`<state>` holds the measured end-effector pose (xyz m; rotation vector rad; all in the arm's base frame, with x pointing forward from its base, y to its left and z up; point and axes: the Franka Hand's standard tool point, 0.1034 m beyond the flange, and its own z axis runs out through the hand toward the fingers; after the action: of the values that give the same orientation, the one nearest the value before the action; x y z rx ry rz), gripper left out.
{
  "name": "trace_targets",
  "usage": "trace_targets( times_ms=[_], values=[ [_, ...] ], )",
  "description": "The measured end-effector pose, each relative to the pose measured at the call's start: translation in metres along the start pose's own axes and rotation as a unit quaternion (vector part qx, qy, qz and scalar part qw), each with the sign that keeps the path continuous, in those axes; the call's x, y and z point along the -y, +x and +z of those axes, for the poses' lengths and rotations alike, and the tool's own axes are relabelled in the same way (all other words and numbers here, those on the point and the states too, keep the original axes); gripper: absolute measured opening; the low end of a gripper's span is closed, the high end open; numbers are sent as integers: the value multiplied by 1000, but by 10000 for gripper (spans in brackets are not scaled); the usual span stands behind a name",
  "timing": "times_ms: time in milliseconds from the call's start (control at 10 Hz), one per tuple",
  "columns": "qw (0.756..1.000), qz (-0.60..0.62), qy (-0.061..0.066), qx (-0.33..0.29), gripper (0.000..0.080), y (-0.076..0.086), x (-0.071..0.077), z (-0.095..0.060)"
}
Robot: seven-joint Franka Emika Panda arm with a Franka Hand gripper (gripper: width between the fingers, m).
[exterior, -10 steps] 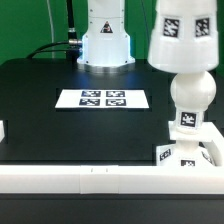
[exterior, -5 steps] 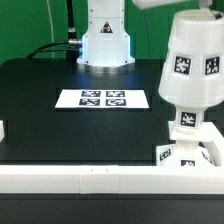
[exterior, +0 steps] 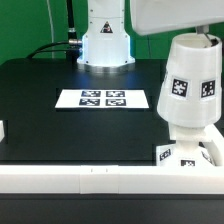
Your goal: Assemble lamp
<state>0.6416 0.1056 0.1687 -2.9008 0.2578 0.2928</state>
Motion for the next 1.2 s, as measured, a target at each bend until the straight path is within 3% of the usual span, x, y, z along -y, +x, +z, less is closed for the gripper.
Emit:
trace_targets(
  times_ms=[500,600,700,800,1000,1200],
  values=[
    [1000,-2,0,-1,50,1,-10,1],
    [1000,-2,0,-1,242,1,-10,1],
    [1000,-5,0,-2,242,1,-11,0],
    [1000,-10,1,-5,426,2,-15,-5],
    [1000,-11,2,2,668,-6,-18,-21],
    [1000,-7,-2,23,691,-17,-11,-39]
  ],
)
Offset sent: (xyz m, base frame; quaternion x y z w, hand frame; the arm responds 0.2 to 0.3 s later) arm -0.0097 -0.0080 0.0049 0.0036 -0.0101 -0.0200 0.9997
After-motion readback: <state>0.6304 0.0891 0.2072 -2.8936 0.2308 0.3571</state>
